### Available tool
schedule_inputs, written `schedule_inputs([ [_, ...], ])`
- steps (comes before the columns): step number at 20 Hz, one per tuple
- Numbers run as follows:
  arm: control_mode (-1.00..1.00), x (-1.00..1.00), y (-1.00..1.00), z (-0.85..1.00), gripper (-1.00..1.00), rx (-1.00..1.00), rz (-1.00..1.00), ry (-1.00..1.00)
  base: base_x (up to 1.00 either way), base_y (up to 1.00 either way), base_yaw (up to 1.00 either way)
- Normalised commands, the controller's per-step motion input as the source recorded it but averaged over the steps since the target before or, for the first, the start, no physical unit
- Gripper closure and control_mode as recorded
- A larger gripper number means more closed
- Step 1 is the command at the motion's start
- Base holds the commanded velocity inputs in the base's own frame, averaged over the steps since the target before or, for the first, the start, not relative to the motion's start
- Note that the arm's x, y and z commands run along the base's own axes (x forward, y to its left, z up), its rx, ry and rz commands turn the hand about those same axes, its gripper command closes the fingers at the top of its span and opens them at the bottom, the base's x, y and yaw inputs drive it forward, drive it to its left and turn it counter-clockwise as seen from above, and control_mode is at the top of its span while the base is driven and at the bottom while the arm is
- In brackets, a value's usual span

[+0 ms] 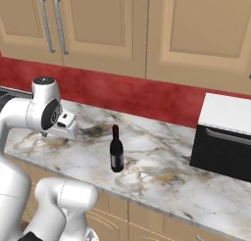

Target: There is a wine glass and glass cup on the dining counter. Place the wine bottle next to the wine glass and the juice bottle next to the glass cup.

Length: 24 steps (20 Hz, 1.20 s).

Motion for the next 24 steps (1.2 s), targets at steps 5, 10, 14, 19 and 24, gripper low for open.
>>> schedule_inputs([
  [5, 1.00, 0.00, 0.00, 0.00, -1.00, 0.00, 0.00, 0.00, 0.00, 0.00, 0.00],
  [10, 1.00, 0.00, 0.00, 0.00, -1.00, 0.00, 0.00, 0.00, 0.00, 0.00, 0.00],
  [14, -1.00, 0.01, 0.02, 0.00, -1.00, -0.01, -0.04, 0.00, 0.04, 0.03, -0.05],
  [19, -1.00, 0.01, 0.10, 0.10, -1.00, -0.13, -0.25, -0.01, 0.00, 0.00, 0.00],
  [24, -1.00, 0.00, 0.15, 0.12, -1.00, -0.18, -0.35, 0.00, 0.00, 0.00, 0.00],
])
